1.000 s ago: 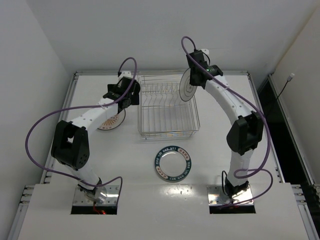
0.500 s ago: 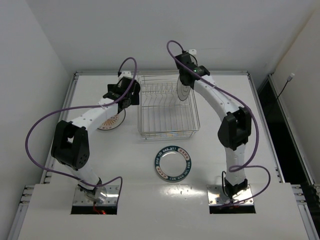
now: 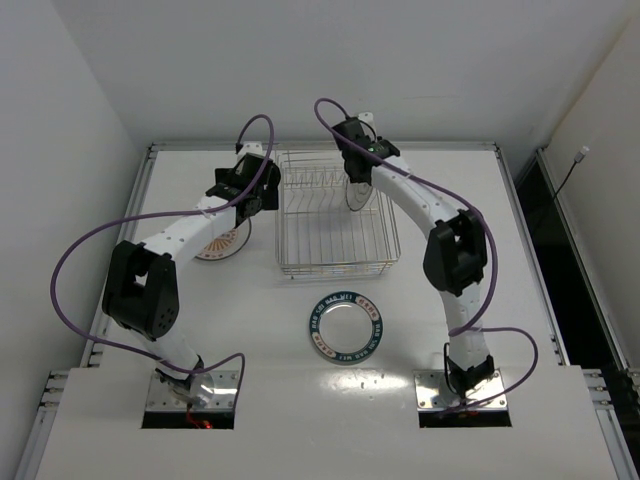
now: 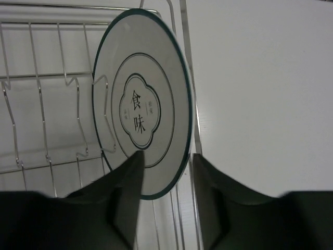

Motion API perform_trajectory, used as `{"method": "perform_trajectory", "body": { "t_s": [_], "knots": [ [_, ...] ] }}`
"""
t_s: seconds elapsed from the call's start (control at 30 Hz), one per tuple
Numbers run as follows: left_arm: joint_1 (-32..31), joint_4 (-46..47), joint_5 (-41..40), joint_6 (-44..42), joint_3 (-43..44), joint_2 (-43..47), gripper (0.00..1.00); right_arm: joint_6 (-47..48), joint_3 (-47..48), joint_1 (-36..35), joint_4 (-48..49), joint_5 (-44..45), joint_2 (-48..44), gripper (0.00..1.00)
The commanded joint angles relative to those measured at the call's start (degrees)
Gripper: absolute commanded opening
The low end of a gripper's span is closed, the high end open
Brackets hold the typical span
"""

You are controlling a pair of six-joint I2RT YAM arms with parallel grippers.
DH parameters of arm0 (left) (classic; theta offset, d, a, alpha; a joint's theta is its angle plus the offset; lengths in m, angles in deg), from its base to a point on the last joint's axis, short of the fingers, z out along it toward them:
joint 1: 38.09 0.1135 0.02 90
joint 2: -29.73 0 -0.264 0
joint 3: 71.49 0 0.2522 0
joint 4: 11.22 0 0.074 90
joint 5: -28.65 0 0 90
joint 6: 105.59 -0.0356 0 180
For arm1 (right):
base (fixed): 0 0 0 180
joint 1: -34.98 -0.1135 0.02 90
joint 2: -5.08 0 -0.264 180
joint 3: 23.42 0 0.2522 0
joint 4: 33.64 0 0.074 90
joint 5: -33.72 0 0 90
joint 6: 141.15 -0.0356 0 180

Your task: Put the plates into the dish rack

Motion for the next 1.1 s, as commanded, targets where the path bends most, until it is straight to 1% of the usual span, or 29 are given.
{"method": "perform_trajectory", "body": {
  "t_s": [0.0, 0.03, 0.13, 0.17, 0.2, 0.23, 0.27, 0.3, 0.33, 0.37, 0.4, 0.43, 0.47, 0.5, 0.53, 0.57, 0.6, 0.63, 0.67, 0.7, 0.73, 0.83, 0.9, 0.93, 0.97, 1.0, 1.03, 1.07],
  "knots": [
    [-0.3, 1.5, -0.8, -0.5, 0.7, 0.1, 0.94, 0.1, 0.0, -0.4, -0.8, -1.2, -6.0, 0.47],
    [-0.3, 1.5, -0.8, -0.5, 0.7, 0.1, 0.94, 0.1, -0.6, -0.4, -1.5, -1.2, -7.3, 0.61],
    [-0.3, 1.5, -0.8, -0.5, 0.7, 0.1, 0.94, 0.1, -4.2, 0.2, -2.2, -1.2, -13.7, 0.75],
    [-0.3, 1.5, -0.8, -0.5, 0.7, 0.1, 0.94, 0.1, -6.0, 0.3, -2.9, -1.2, -15.6, 0.75],
    [-0.3, 1.5, -0.8, -0.5, 0.7, 0.1, 0.94, -0.7, -7.3, 0.8, -3.6, -1.8, -20.2, 0.75],
    [-0.3, 1.5, -0.8, -0.5, 0.7, 0.1, 0.94, -1.3, -8.9, 0.8, -4.2, -3.3, -23.2, 0.77],
    [-0.3, 1.5, -0.8, -0.5, 0.7, 0.1, 0.94, -1.4, -13.9, 1.4, -4.2, -4.8, -26.5, 0.82],
    [-0.3, 1.0, -0.8, -0.5, 0.7, 0.1, 0.94, -2.0, -17.3, 2.1, -3.7, -9.8, -30.4, 0.84],
    [-0.3, 1.0, -0.8, -0.5, 0.7, 0.6, 0.94, -2.0, -21.0, 2.1, -3.0, -13.1, -38.7, 0.85],
    [-0.3, 1.0, -0.8, -0.5, 0.7, 0.6, 0.94, -3.2, -29.5, 2.7, -1.0, -16.3, -43.1, 0.87],
    [-0.3, 1.0, -0.8, -0.5, 0.7, 1.1, 0.94, -6.0, -34.1, 3.2, 0.1, -23.0, -47.3, 0.87],
    [-0.3, 1.0, -0.8, -0.5, 0.7, 1.1, 0.94, -7.8, -43.3, 3.2, 1.7, -26.1, -51.4, 0.87],
    [-0.3, 1.0, -0.8, -0.5, 0.7, 1.1, 0.96, -12.4, -47.7, 3.8, 1.8, -32.1, -58.7, 0.87],
    [-0.3, 1.5, 0.9, -0.5, 0.7, 1.1, 0.97, -14.6, -52.0, 3.8, 2.5, -35.4, -62.0, 0.87],
    [-0.3, 1.5, 1.6, -0.5, 0.7, 1.1, 0.99, -17.0, -59.7, 3.8, 3.3, -38.3, -64.8, 0.87],
    [-0.3, 1.5, 2.4, -0.5, 0.7, 1.1, 0.99, -19.5, -63.7, 3.8, 4.4, -44.4, -70.5, 0.87],
    [-0.3, 1.5, 3.1, -0.5, 0.7, 1.1, 0.99, -25.8, -68.0, 3.8, 6.1, -47.4, -73.4, 0.87],
    [-0.3, 1.5, 4.2, -0.5, 0.7, 1.1, 0.99, -30.0, -76.8, 3.8, 8.1, -49.6, -76.4, 0.87],
    [-0.3, 1.5, 4.2, -0.5, 1.2, 1.1, 0.99, -33.9, -81.1, 3.2, 12.3, -52.4, -79.2, 0.82],
    [-0.3, 1.5, 4.2, -0.5, 1.2, 1.1, 0.99, -40.4, -87.6, 2.6, 13.2, -52.4, -83.7, 0.82],
    [-0.3, 1.5, 3.7, -0.5, 1.2, 1.1, 1.0, -42.6, -89.8, 2.6, 13.2, -52.4, -85.7, 0.82],
    [-0.3, 1.5, 2.3, -1.0, 0.7, 1.7, 1.0, -45.5, -92.2, 2.6, 8.4, -49.0, -89.8, 0.82],
    [-0.3, 1.5, 1.8, -1.0, 0.7, 1.7, 1.0, -45.5, -92.2, 3.2, 7.4, -48.3, -88.3, 0.82],
    [-0.3, 1.5, 1.8, -1.0, 0.7, 1.7, 1.0, -44.8, -92.2, 3.2, 8.8, -51.2, -83.7, 0.82],
    [-0.3, 1.5, 1.8, -1.0, 0.7, 1.7, 1.0, -44.0, -93.0, 3.2, 12.2, -53.2, -80.5, 0.82],
    [-0.3, 1.5, 2.4, -1.0, 0.7, 1.7, 1.0, -41.2, -91.3, 3.2, 12.8, -55.4, -73.6, 0.82],
    [-0.3, 1.5, 2.4, -1.0, 0.7, 1.7, 1.0, -39.3, -91.3, 3.2, 12.8, -55.4, -73.5, 0.82],
    [-0.3, 1.5, 2.4, -1.0, 0.7, 1.7, 1.0, -37.7, -88.7, 3.2, 12.8, -55.4, -67.8, 0.82]
  ]
}}
